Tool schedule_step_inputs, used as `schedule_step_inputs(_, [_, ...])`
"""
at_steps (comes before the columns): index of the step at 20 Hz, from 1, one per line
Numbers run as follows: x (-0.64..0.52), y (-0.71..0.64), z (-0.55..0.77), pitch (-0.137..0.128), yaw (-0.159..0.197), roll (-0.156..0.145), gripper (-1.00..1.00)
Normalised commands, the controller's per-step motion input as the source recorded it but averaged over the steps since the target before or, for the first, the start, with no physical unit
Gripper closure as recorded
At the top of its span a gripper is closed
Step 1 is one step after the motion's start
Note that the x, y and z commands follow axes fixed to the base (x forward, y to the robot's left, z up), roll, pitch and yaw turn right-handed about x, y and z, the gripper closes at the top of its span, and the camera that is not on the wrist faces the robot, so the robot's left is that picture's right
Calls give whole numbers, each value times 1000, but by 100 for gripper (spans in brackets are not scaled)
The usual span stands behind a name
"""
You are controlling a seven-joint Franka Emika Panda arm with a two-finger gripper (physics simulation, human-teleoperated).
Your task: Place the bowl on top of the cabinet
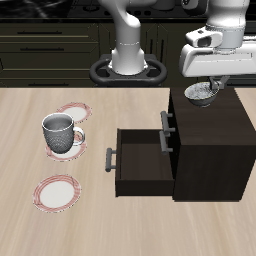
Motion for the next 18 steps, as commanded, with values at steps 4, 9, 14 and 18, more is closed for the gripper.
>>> schedule_step_inputs(4, [-28, 179, -316, 47, 10, 26, 100])
schedule_step_inputs(9, [-126, 204, -90, 6, 51, 48, -100])
schedule_step_inputs(14, [-85, -111, 111, -11, 20, -14, -100])
schedule_step_inputs(18, [-118, -118, 163, -21, 10, -2, -100])
